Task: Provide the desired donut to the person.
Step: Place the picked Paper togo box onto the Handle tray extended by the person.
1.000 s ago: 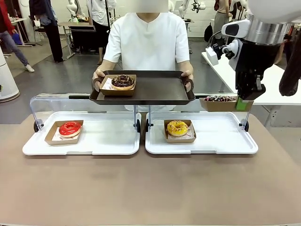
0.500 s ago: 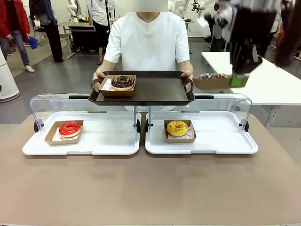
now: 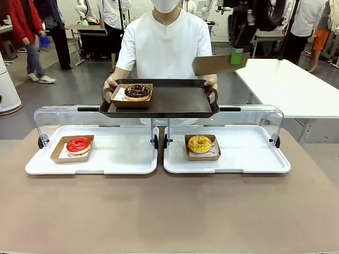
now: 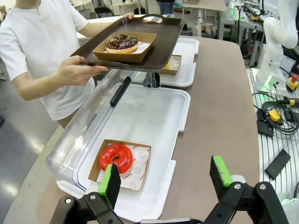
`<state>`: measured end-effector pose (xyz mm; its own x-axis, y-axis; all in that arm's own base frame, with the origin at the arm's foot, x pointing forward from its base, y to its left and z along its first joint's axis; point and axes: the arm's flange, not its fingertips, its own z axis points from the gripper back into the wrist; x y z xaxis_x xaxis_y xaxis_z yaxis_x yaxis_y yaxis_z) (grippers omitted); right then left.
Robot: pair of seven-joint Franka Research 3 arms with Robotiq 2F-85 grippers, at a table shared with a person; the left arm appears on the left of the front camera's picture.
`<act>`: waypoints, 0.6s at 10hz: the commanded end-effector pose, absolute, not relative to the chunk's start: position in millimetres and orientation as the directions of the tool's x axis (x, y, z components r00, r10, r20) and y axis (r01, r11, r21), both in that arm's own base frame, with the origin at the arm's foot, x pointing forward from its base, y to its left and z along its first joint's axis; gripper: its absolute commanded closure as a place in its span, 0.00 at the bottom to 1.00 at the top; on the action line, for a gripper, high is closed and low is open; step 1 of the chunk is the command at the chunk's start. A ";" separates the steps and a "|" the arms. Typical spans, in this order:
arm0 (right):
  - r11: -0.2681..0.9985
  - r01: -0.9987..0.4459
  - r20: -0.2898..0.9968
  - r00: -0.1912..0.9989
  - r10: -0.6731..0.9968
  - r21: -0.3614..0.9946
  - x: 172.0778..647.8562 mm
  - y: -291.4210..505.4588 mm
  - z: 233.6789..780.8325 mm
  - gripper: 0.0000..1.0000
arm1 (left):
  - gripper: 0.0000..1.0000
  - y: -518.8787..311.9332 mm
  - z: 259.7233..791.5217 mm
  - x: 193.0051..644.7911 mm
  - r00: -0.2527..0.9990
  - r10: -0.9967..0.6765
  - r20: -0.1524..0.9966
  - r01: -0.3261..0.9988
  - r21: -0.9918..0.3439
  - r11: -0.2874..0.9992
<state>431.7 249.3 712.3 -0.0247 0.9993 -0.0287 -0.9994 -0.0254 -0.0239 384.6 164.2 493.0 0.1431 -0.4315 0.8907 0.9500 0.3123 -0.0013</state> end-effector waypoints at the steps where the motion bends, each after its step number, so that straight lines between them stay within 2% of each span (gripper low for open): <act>1: 0.019 -0.999 -0.029 0.020 0.999 -0.027 461.9 265.8 708.5 0.99 | 0.00 166.6 494.1 383.9 0.137 -0.425 0.895 0.951 0.001 0.309; 6: -0.025 -0.982 0.047 -0.034 0.998 -0.189 495.8 281.5 641.1 0.99 | 0.00 166.6 494.1 383.9 0.137 -0.425 0.895 0.951 0.001 0.309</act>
<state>503.9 285.6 656.7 -0.0223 0.9976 0.0662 -0.9904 -0.0130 -0.1377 384.6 164.2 493.0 0.1432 -0.4314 0.8907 0.9500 0.3122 -0.0015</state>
